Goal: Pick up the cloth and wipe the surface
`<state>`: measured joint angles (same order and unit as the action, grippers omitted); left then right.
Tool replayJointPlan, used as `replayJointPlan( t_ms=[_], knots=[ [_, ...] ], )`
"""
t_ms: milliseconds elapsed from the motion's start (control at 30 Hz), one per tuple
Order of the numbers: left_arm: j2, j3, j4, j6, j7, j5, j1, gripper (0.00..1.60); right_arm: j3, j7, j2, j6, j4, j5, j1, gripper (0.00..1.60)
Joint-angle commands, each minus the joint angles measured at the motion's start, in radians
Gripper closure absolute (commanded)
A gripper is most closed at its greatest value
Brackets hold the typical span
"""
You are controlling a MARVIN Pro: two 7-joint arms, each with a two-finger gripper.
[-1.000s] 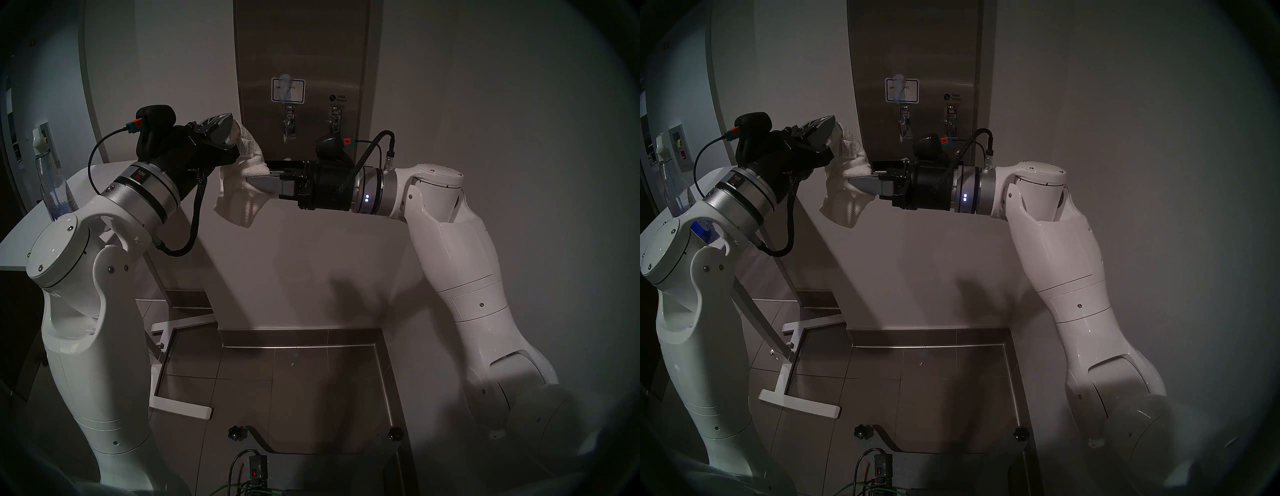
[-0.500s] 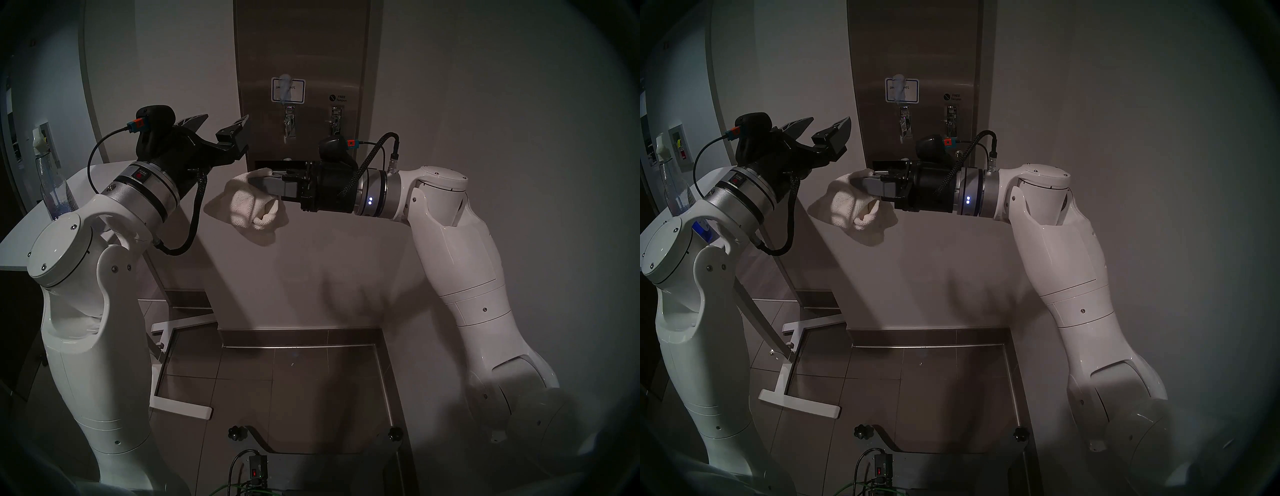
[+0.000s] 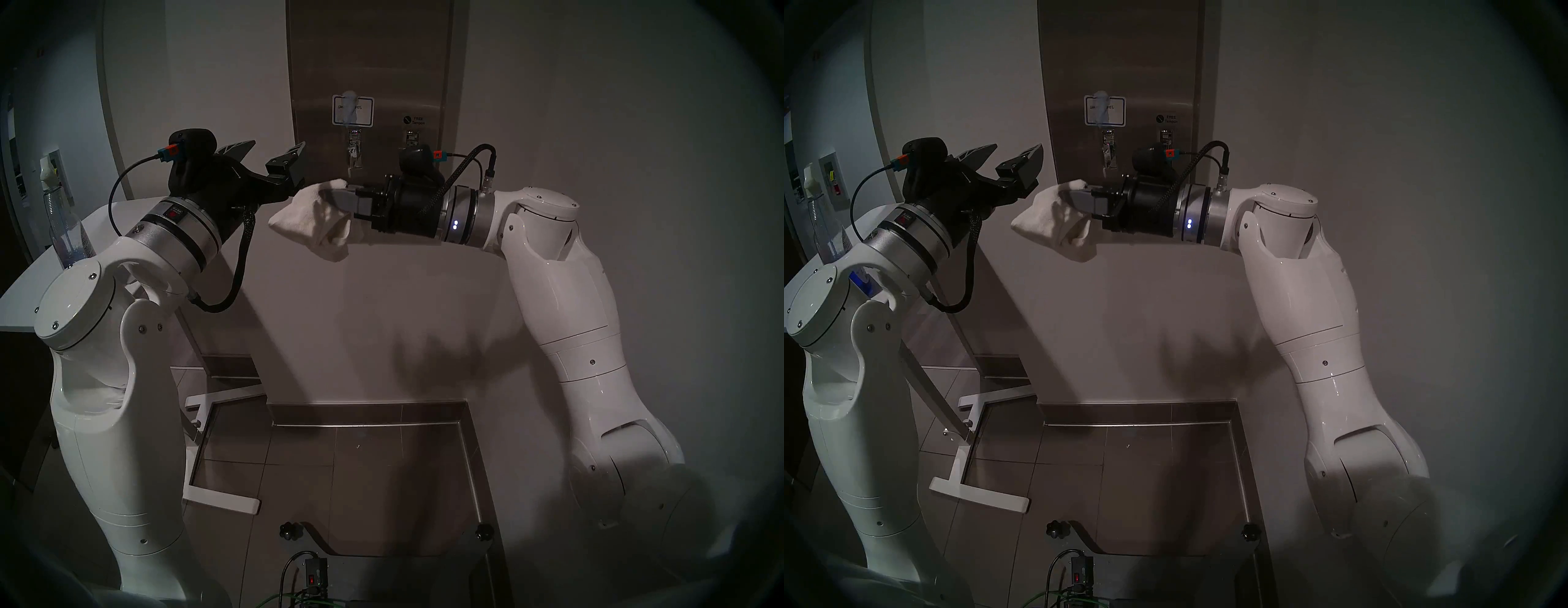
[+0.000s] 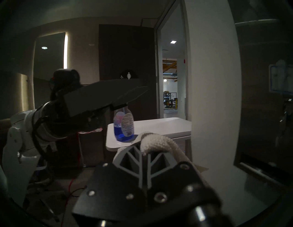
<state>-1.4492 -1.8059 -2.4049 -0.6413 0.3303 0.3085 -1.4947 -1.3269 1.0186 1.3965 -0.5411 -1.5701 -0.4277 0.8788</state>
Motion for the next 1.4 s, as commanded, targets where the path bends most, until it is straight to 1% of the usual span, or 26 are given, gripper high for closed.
replayJointPlan(
  t_ms=[0,100,133,167,200,233,267,300,333,433,467,500,633,667,700,767,800,867,1000,1033,1100,1167,1200,1233,1267,1367],
  knots=[
    [0.000,-0.003,-0.024,0.007,0.003,0.008,0.024,0.00,-0.011,-0.075,0.031,0.111,-0.030,0.065,-0.077,1.60],
    [0.001,-0.003,-0.024,0.007,0.002,0.010,0.025,0.00,0.009,-0.108,0.033,0.167,-0.049,0.116,-0.073,1.60],
    [0.002,-0.003,-0.024,0.007,0.002,0.010,0.025,0.00,0.011,-0.128,0.040,0.188,-0.058,0.132,-0.066,1.60],
    [0.002,-0.003,-0.024,0.007,0.002,0.011,0.025,0.00,0.011,-0.141,0.046,0.182,-0.068,0.144,-0.061,1.60],
    [0.002,-0.003,-0.024,0.007,0.002,0.011,0.025,0.00,0.018,-0.164,0.047,0.214,-0.075,0.167,-0.054,1.60],
    [0.003,-0.003,-0.024,0.007,0.002,0.012,0.025,0.00,0.025,-0.185,0.049,0.228,-0.083,0.189,-0.048,1.60],
    [0.003,-0.003,-0.024,0.007,0.002,0.012,0.025,0.00,0.021,-0.199,0.062,0.235,-0.089,0.204,-0.037,1.60],
    [0.003,-0.003,-0.024,0.007,0.001,0.013,0.025,0.00,0.030,-0.232,0.065,0.250,-0.100,0.216,-0.026,1.60],
    [0.004,-0.003,-0.024,0.007,0.001,0.013,0.025,0.00,0.017,-0.221,0.085,0.259,-0.101,0.242,-0.015,1.60],
    [0.005,-0.003,-0.024,0.007,0.001,0.015,0.025,0.00,0.018,-0.292,0.116,0.289,-0.123,0.282,0.021,1.60],
    [0.005,-0.003,-0.024,0.007,0.000,0.015,0.025,0.00,0.011,-0.292,0.130,0.301,-0.128,0.313,0.029,1.60],
    [0.005,-0.003,-0.024,0.007,0.000,0.015,0.025,0.00,0.024,-0.316,0.123,0.299,-0.139,0.335,0.030,1.60],
    [0.007,-0.003,-0.023,0.007,-0.001,0.017,0.024,0.00,0.025,-0.382,0.158,0.327,-0.157,0.423,0.038,1.60],
    [0.007,-0.003,-0.023,0.007,-0.001,0.017,0.024,0.00,0.036,-0.409,0.159,0.328,-0.161,0.445,0.036,1.60],
    [0.007,-0.003,-0.023,0.007,-0.001,0.018,0.024,0.00,0.037,-0.407,0.169,0.331,-0.159,0.469,0.034,1.60],
    [0.008,-0.003,-0.023,0.007,-0.002,0.019,0.024,0.00,0.069,-0.467,0.174,0.334,-0.161,0.510,0.033,1.60],
    [0.008,-0.003,-0.023,0.007,-0.002,0.019,0.024,0.00,0.068,-0.457,0.186,0.336,-0.154,0.526,0.030,1.60],
    [0.009,-0.003,-0.024,0.007,-0.003,0.020,0.024,0.00,0.094,-0.494,0.191,0.336,-0.143,0.558,0.022,1.60],
    [0.010,-0.003,-0.024,0.007,-0.004,0.021,0.024,0.00,0.119,-0.560,0.211,0.348,-0.105,0.611,0.000,1.60],
    [0.010,-0.003,-0.024,0.007,-0.004,0.022,0.024,0.00,0.124,-0.573,0.211,0.355,-0.094,0.621,-0.009,1.60],
    [0.011,-0.003,-0.024,0.007,-0.005,0.023,0.024,0.00,0.149,-0.577,0.189,0.375,-0.069,0.668,-0.040,1.60],
    [0.011,-0.003,-0.024,0.007,-0.006,0.023,0.024,0.00,0.134,-0.593,0.217,0.365,-0.029,0.653,-0.051,1.60],
    [0.012,-0.002,-0.024,0.007,-0.006,0.024,0.024,0.00,0.128,-0.591,0.221,0.356,-0.006,0.651,-0.064,1.60],
    [0.012,-0.002,-0.024,0.007,-0.006,0.024,0.024,0.00,0.111,-0.585,0.236,0.356,0.007,0.649,-0.060,1.60],
    [0.012,-0.002,-0.024,0.008,-0.007,0.025,0.024,0.00,0.106,-0.584,0.237,0.345,0.035,0.624,-0.081,1.60],
    [0.013,-0.002,-0.023,0.008,-0.007,0.026,0.023,0.00,0.089,-0.566,0.238,0.356,0.078,0.627,-0.100,1.60]
  ],
)
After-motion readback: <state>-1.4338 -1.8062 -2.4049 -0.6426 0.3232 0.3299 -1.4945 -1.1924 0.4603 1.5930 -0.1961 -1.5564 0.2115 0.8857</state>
